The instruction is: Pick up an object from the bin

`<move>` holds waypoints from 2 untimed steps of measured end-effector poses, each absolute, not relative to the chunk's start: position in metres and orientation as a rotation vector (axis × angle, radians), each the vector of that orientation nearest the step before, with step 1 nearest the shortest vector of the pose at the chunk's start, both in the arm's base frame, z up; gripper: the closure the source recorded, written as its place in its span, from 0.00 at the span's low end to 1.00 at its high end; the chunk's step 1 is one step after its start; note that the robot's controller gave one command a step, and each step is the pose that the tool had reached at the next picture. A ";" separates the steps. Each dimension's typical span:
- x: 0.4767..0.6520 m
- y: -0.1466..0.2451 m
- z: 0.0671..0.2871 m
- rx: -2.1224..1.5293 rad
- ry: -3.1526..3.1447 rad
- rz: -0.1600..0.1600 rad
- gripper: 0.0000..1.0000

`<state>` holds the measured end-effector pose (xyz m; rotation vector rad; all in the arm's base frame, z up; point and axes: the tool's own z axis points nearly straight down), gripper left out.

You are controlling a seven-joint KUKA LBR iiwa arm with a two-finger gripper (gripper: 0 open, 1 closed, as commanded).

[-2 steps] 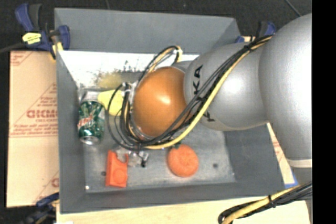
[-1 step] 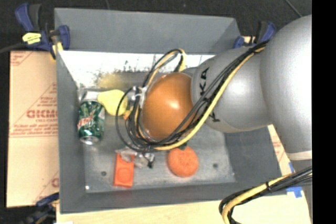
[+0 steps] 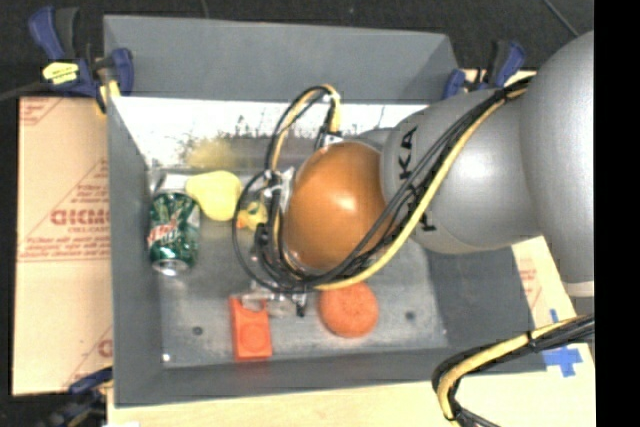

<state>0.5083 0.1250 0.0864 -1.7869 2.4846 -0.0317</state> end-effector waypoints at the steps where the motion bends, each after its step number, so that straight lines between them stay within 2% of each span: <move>1: 0.528 0.111 0.094 -1.509 2.675 -0.014 1.00; 2: 0.519 0.087 0.101 -1.481 2.686 -0.016 1.00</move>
Offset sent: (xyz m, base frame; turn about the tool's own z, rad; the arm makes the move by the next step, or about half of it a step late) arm -0.0055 -0.0613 0.0225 0.0784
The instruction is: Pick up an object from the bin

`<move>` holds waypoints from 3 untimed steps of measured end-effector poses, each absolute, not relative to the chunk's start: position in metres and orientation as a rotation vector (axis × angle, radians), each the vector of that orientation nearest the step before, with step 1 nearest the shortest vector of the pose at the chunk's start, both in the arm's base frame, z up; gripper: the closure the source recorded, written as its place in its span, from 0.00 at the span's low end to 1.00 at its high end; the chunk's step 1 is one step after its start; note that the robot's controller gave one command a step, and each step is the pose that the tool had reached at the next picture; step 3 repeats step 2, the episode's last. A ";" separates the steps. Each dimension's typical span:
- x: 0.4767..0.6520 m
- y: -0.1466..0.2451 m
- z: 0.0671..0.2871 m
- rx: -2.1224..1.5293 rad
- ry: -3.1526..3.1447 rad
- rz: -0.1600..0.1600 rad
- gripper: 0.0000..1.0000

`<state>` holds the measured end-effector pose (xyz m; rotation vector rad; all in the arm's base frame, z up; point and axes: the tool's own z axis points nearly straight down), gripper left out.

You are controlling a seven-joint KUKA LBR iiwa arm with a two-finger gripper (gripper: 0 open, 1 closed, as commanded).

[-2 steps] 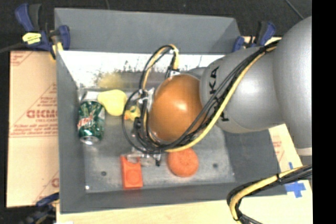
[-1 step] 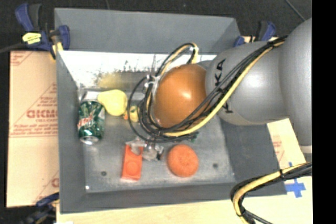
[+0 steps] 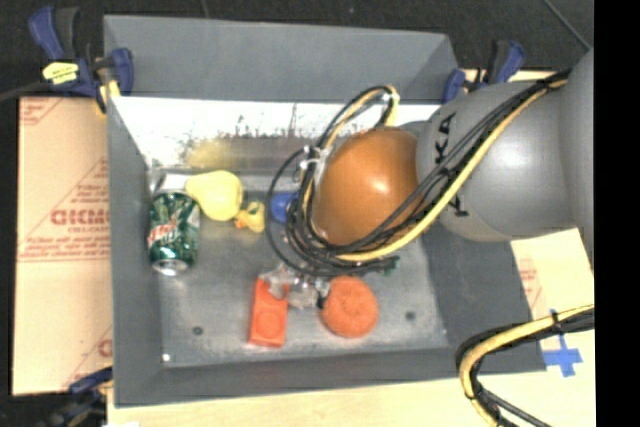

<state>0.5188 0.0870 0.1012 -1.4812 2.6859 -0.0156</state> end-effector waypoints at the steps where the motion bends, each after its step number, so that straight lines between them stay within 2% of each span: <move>1: 0.518 0.079 0.106 -1.682 2.570 -0.025 1.00; 2: 0.475 0.078 0.180 -1.601 2.621 -0.018 1.00; 3: 0.475 0.078 0.180 -1.601 2.621 -0.018 1.00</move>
Offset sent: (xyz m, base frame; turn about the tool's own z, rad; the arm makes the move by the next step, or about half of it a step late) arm -0.0444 -0.0090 0.0802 -0.0890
